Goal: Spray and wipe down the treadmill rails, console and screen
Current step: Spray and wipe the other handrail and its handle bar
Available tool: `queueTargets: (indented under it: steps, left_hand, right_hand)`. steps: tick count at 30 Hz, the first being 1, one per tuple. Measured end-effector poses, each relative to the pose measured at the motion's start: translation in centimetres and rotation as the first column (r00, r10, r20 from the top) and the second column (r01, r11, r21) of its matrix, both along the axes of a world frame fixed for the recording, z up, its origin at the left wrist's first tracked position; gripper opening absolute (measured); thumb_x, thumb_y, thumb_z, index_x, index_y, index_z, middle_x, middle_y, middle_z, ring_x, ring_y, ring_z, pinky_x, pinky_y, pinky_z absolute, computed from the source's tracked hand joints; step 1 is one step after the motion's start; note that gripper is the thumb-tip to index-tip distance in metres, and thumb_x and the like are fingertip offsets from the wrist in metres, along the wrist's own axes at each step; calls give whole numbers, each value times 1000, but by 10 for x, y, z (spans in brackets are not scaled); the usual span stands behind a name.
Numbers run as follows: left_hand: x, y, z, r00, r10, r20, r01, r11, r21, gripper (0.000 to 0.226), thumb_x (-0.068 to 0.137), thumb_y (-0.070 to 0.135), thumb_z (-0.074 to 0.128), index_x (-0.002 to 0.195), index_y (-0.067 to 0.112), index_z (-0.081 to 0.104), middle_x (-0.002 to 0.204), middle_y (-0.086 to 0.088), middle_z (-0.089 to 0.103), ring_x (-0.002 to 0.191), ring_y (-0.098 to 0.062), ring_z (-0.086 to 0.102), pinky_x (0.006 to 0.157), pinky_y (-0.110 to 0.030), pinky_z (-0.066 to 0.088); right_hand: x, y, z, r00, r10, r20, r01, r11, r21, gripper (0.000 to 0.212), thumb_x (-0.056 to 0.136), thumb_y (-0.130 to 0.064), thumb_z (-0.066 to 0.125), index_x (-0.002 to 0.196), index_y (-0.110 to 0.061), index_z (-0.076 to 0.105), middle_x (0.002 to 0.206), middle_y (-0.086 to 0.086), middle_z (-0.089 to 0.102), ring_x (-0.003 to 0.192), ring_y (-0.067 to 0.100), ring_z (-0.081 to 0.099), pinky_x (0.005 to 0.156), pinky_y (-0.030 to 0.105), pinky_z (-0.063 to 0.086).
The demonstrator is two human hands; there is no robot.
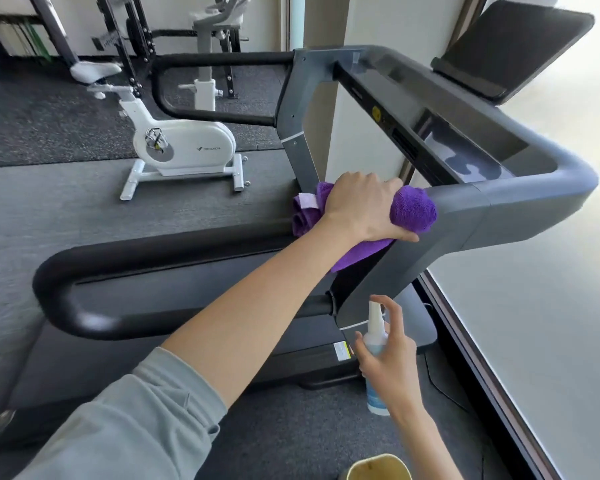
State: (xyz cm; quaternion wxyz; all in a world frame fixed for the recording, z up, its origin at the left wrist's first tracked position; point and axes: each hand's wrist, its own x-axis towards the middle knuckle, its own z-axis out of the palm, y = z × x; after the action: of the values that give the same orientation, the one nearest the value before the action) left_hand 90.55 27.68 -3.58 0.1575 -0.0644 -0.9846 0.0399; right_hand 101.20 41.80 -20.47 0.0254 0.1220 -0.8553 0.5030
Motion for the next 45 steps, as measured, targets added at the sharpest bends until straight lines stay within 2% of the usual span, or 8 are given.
queueTargets:
  steps: [3,9,18,24,33,37,42,45]
  left_hand:
    - [3,-5,-2,998,-40,-43,39,999,-9,79,65,84,56,119,27,57,93,-2,69,87,-26,65,66,-32,34]
    - [7,-10,-5,994,-52,-101,64,990,123,77,64,84,57,118,29,60,93,1,69,85,-23,66,66,-30,37]
    - [-39,56,5,998,57,27,-60,990,129,92,65,93,38,119,20,56,106,-10,62,97,-30,61,80,-36,44]
    - [-59,93,13,995,22,101,-34,993,117,81,67,81,57,131,31,49,121,-8,55,110,-31,55,87,-38,41]
    - [-35,39,8,971,128,202,-166,970,179,101,52,92,56,133,33,45,118,-5,63,110,-30,59,76,-34,33]
    - [-41,69,14,966,145,214,-172,979,112,101,53,90,58,130,25,47,121,-9,58,111,-33,57,87,-38,42]
    - [-25,50,4,994,77,82,-93,971,219,93,56,86,61,133,37,47,115,-5,62,105,-30,60,81,-35,42]
    - [-22,29,5,986,98,131,-132,951,280,94,50,94,53,130,44,48,113,-3,67,105,-31,61,75,-33,36]
  right_hand:
    - [1,-9,3,1000,12,-24,-12,1000,-3,62,84,-6,69,122,-46,42,63,3,58,48,16,52,50,39,52]
    - [-1,-9,13,999,-3,-45,0,998,-58,60,84,-6,66,122,-46,42,63,9,57,52,24,53,52,44,53]
    - [-20,42,24,997,-64,-37,61,995,-78,58,86,-5,66,121,-45,44,65,8,58,48,21,50,48,49,53]
    - [-27,64,24,998,-62,-28,61,996,-66,59,85,-2,65,122,-42,44,64,3,59,49,31,55,50,52,52]
    - [-32,60,29,997,23,-74,-30,995,-98,57,86,-4,64,123,-42,44,60,0,51,48,16,46,49,40,47]
    - [-38,61,35,995,32,-95,-41,995,-93,56,87,-6,66,124,-43,43,59,-4,52,49,14,48,51,43,52]
    - [-43,66,43,980,43,-196,-59,995,-79,57,85,-9,71,121,-43,44,57,-8,47,48,9,46,49,17,41]
    - [-45,77,64,952,-2,-305,-48,987,-156,59,84,-18,76,121,-46,40,66,-4,57,53,13,55,57,19,48]
